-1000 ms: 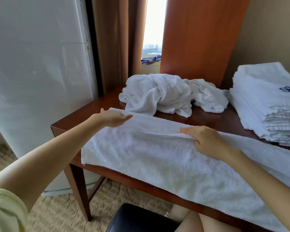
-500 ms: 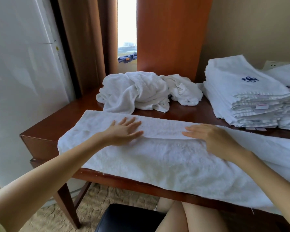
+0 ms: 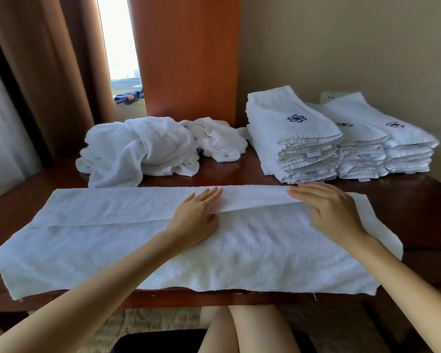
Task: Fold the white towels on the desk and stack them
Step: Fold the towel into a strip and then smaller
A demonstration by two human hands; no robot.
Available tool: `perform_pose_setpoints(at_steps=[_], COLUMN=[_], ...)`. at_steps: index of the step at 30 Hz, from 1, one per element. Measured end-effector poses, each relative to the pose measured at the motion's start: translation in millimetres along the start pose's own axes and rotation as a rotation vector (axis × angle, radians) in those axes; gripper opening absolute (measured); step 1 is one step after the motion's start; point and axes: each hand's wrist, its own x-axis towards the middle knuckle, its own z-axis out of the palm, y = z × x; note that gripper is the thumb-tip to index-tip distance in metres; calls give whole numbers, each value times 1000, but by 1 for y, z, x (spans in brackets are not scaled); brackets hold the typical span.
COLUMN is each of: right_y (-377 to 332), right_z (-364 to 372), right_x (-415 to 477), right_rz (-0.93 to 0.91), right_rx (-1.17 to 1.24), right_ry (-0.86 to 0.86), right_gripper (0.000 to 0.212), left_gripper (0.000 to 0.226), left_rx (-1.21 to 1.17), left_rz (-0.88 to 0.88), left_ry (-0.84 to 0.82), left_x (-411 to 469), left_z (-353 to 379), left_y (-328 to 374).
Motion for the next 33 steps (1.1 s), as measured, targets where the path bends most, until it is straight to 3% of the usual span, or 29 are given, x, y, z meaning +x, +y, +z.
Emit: perform_pose_setpoints(at_steps=[3,6,9,12,15,18,22,25,27,28,30,33], right_y=[6,21,42,65,84,89,93,81,65,60,59,76], right_z=[-2,-5,-13,-29,-43,-48,-62,-62,-47,-37,-16,2], right_x=[-14,-25,-31,-42,-53,-61,-54,-37,-29,-26,-27,-22], right_rz=[-9,189,303,353,374,457,499,493,492,493,544,594], right_rx=[26,116,43,-150,-285,-153,-48,101,172,152,77,32], right_ry=[-144,-373,-400,-495,-442,-564,-802,-580,-468,-505,-699,-788], right_gripper=[55,67,70,57,69,80,80,74,53,45,52,60], left_gripper=[53,54,60,70,74,74,54,53,57,61,68,68], left_rx=[-17,3,-6,-23,-26,-33,-144,-234,-173,-108,19,62], left_rz=[106,141,136,239,317,314,321,278,253,247,235,223], left_ry=[73,55,29,-17,-89,-156,-215,-134,-204,-282,-416,-439], left_x=[-3,-4,-5,-3,1,2,7,21,35,41,51,63], left_z=[-4,-6,-5,-4,-3,-5,-9,-4,8,16,32,42], left_y=[3,7,6,3,2,3,10,34,55,64,73,70])
